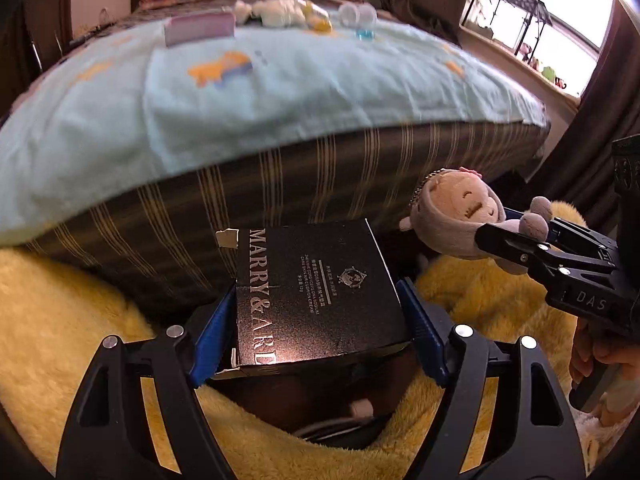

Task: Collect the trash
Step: 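Carry both items down to the bin and open both tools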

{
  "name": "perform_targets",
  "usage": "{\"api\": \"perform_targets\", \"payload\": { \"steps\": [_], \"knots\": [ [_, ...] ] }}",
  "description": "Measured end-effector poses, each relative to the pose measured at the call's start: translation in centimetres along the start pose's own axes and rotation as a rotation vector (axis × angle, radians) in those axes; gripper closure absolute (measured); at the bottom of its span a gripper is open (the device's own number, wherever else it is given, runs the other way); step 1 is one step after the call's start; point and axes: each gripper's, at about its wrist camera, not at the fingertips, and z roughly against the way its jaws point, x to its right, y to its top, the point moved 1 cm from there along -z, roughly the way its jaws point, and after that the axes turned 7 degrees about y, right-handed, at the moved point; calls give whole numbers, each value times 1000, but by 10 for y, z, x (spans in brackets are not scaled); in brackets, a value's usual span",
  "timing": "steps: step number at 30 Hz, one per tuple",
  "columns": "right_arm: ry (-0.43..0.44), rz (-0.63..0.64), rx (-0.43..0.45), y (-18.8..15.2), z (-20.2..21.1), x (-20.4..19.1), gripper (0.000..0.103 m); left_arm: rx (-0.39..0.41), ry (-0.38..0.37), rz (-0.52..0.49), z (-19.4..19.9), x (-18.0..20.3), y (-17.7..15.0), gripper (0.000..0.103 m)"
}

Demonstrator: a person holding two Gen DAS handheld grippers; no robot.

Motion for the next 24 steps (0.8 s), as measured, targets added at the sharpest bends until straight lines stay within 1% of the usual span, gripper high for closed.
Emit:
{"api": "perform_targets", "payload": {
  "steps": [4, 8, 11, 14, 16, 20, 22, 24],
  "knots": [
    [-4, -21, -55, -11, -24, 7, 48, -51, -2, -19, -21, 8, -6, 29],
    [-8, -39, -103, -16, -43, 14, 48, -132, -24, -44, -48, 19, -14, 29],
    [-6, -68, -150, -20, -58, 22, 48, -189, -28, -38, -68, 20, -18, 29],
    [7, -95, -193, -23, -71, 29, 48, -215, -27, -42, -81, 21, -17, 29],
    [9, -99, -203, -25, -76, 32, 48, -224, -26, -49, -85, 23, -17, 29],
    [8, -101, -202, -26, -79, 34, 48, -236, -25, -53, -93, 26, -15, 29],
    [9, -105, -202, -20, -81, 35, 45, -242, -28, -45, -97, 27, -16, 28],
    [4, -114, -192, -23, -76, 39, 44, -249, -40, -36, -99, 27, -17, 28]
  ]
}}
